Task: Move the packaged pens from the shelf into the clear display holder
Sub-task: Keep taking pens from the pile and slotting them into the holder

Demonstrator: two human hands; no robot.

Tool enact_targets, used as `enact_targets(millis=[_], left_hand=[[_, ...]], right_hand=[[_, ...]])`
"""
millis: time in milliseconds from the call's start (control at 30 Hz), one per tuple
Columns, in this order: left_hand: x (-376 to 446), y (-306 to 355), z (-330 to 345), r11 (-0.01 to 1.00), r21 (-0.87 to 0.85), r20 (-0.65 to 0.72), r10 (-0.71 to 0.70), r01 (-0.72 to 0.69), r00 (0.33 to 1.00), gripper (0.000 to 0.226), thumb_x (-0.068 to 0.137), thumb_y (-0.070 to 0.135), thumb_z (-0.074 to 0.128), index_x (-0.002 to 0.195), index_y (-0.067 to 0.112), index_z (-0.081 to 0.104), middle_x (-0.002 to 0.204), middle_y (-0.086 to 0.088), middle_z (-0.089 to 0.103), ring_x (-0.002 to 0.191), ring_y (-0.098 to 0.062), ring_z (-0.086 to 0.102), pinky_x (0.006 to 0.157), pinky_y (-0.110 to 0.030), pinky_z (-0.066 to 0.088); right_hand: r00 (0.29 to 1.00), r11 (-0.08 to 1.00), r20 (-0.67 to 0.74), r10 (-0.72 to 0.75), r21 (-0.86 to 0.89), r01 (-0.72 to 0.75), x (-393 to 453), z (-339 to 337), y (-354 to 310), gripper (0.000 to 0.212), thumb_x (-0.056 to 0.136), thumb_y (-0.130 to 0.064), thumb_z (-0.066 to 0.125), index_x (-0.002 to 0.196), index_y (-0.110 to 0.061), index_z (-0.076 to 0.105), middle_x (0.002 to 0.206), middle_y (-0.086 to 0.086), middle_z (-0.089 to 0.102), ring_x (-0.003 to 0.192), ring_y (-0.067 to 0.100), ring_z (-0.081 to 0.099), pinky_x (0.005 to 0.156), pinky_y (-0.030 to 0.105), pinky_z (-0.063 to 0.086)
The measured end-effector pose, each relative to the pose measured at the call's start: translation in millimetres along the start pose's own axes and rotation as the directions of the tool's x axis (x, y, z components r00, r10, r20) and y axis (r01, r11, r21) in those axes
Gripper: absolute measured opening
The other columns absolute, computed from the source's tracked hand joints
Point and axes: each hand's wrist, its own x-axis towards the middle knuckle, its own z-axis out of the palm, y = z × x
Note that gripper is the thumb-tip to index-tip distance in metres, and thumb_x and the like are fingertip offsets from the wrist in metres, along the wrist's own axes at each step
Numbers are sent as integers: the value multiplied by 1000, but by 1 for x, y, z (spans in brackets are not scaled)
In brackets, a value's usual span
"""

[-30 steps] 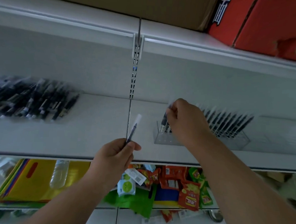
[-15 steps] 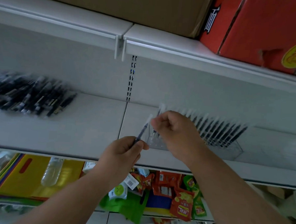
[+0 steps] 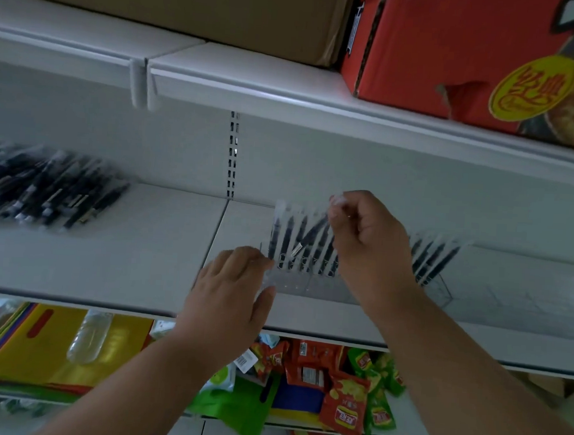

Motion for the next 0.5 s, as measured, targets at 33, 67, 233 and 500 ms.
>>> enact_targets(millis=[33, 67, 233, 500], left_hand=[[0, -1, 3, 999, 33, 11, 39, -39, 999, 44, 94, 40, 41, 125, 16, 61, 121, 1, 59, 113, -17, 51, 96, -33, 44], [0, -1, 5, 996, 50, 24, 66, -67, 998, 46, 94, 40, 42, 126, 15, 62, 122, 1, 60, 115, -17, 51, 97, -34, 45], [3, -6, 6, 992, 56, 34, 110, -112, 993, 45, 93, 38, 44, 128, 16, 62, 121, 3, 60, 115, -12, 49, 98, -31, 43], [4, -6, 5, 991, 54, 52, 117, -120, 992, 47, 90, 37, 43, 126, 15, 64, 116, 4, 61, 111, -14, 52, 96, -31, 45]], right_hand=[[999, 999, 21, -37, -27, 38, 0, 2, 1, 9, 98, -26, 55, 100, -20, 62, 88, -9, 64, 73, 5, 57, 63, 7, 41], [997, 996, 41, -70, -47, 72, 1, 4, 1, 10, 98, -26, 55, 101, -19, 62, 93, -9, 64, 74, 4, 57, 64, 9, 42], [979, 977, 155, -130, -147, 153, 12, 7, -6, 14, 99, -26, 54, 105, -17, 63, 82, -21, 55, 67, -9, 52, 62, 3, 34], [965, 958, 262, -25, -271, 98, 11, 23, -6, 16, 100, -30, 50, 102, -16, 59, 89, -1, 65, 79, 15, 59, 74, 33, 51]])
